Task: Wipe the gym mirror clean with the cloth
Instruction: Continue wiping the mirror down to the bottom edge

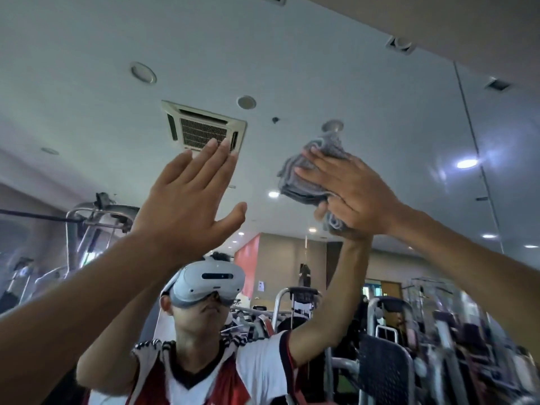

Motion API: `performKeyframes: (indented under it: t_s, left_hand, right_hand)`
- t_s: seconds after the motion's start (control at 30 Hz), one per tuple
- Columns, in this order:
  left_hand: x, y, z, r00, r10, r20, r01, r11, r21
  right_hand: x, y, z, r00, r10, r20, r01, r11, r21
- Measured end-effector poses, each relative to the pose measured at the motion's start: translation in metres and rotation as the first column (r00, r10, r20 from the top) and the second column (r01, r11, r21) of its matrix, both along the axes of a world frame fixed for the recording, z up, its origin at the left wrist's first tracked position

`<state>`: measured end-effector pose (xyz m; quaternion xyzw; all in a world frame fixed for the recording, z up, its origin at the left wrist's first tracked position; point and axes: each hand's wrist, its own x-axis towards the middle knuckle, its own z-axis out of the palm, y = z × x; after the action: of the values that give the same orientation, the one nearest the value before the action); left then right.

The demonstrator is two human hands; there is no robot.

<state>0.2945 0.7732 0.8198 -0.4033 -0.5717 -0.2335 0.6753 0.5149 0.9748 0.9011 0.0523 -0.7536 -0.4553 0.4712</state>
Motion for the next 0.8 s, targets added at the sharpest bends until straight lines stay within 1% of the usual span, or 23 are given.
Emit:
performKeyframes:
  t_s: [0.03, 0.07, 0.13, 0.2, 0.23, 0.27, 0.3, 0.33, 0.37, 0.4, 0.47, 0.5, 0.53, 0.57, 0.6, 0.63, 0.67, 0.73, 0.8]
  left_hand:
    - [-0.001, 0.0, 0.0, 1.0, -0.001, -0.01, 0.001, 1.0, 0.003]
    - [-0.001, 0.001, 0.0, 1.0, -0.002, -0.02, 0.002, 1.0, 0.003]
    - [-0.004, 0.002, -0.004, 0.999, -0.009, -0.037, 0.01, 1.0, 0.014]
    - [-0.005, 0.002, -0.007, 0.999, -0.011, -0.044, 0.013, 0.999, 0.029]
    - [-0.005, 0.001, -0.008, 0.999, -0.011, -0.045, 0.012, 0.999, 0.03]
    - [-0.005, 0.001, -0.009, 0.999, -0.01, -0.042, 0.012, 0.999, 0.03]
    - [-0.005, 0.001, -0.01, 0.999, -0.011, -0.038, 0.013, 0.999, 0.036]
    - [-0.005, 0.001, -0.009, 0.999, -0.011, -0.035, 0.013, 0.999, 0.042]
    - [-0.004, 0.002, -0.009, 1.0, -0.012, -0.029, 0.013, 0.999, 0.042]
    - [-0.004, 0.002, -0.01, 1.0, -0.014, -0.021, 0.015, 0.999, 0.038]
    - [-0.003, 0.002, -0.012, 1.0, -0.027, -0.004, 0.027, 0.999, 0.046]
    - [-0.003, 0.002, -0.016, 0.999, -0.034, 0.007, 0.033, 0.998, 0.054]
    - [-0.003, 0.002, -0.02, 0.999, -0.037, 0.016, 0.036, 0.998, 0.055]
    - [-0.003, 0.003, -0.024, 0.999, -0.041, 0.022, 0.04, 0.998, 0.052]
    - [-0.002, 0.003, -0.027, 0.999, -0.04, 0.026, 0.039, 0.998, 0.043]
    - [-0.002, 0.003, -0.032, 0.999, -0.034, 0.029, 0.033, 0.999, 0.03]
    - [-0.002, 0.003, -0.035, 0.999, -0.027, 0.031, 0.026, 0.999, 0.028]
    - [-0.003, 0.002, -0.04, 0.999, -0.026, 0.032, 0.024, 0.999, 0.043]
    - [-0.003, 0.001, -0.045, 0.999, -0.028, 0.025, 0.027, 0.999, 0.034]
  right_hand:
    - [0.018, 0.013, 0.007, 0.999, -0.032, -0.012, 0.032, 0.999, -0.003]
    - [0.033, 0.021, 0.016, 0.996, -0.051, -0.067, 0.048, 0.998, -0.048]
    - [0.04, 0.023, 0.036, 0.959, -0.046, -0.281, -0.014, 0.977, -0.211]
    - [0.017, 0.003, 0.055, 0.859, -0.094, -0.503, -0.135, 0.907, -0.399]
    - [0.001, -0.01, 0.062, 0.804, -0.138, -0.578, -0.183, 0.868, -0.461]
    - [-0.016, -0.023, 0.065, 0.764, -0.167, -0.624, -0.211, 0.848, -0.486]
    - [-0.031, -0.034, 0.063, 0.751, -0.171, -0.637, -0.218, 0.847, -0.484]
    - [-0.044, -0.043, 0.057, 0.769, -0.141, -0.623, -0.209, 0.866, -0.454]
    - [-0.055, -0.048, 0.045, 0.811, -0.088, -0.578, -0.191, 0.894, -0.404]
    - [-0.06, -0.052, 0.026, 0.862, -0.03, -0.506, -0.171, 0.923, -0.345]
    - [-0.058, -0.052, -0.02, 0.956, 0.056, -0.287, -0.119, 0.971, -0.207]
    - [-0.051, -0.045, -0.042, 0.984, 0.056, -0.169, -0.078, 0.989, -0.124]
    - [-0.037, -0.032, -0.057, 0.996, 0.033, -0.085, -0.038, 0.998, -0.051]
    - [-0.02, -0.018, -0.063, 0.999, 0.008, -0.044, -0.008, 1.0, -0.009]
    - [-0.003, -0.004, -0.06, 0.999, -0.009, -0.046, 0.008, 0.999, -0.032]
    - [0.01, 0.005, -0.054, 0.993, -0.018, -0.113, 0.005, 0.993, -0.115]
    - [0.016, 0.008, -0.044, 0.972, -0.026, -0.234, -0.029, 0.973, -0.227]
    - [0.005, -0.004, -0.018, 0.867, -0.07, -0.493, -0.171, 0.887, -0.428]
    - [-0.024, -0.029, -0.001, 0.752, -0.164, -0.638, -0.262, 0.814, -0.519]
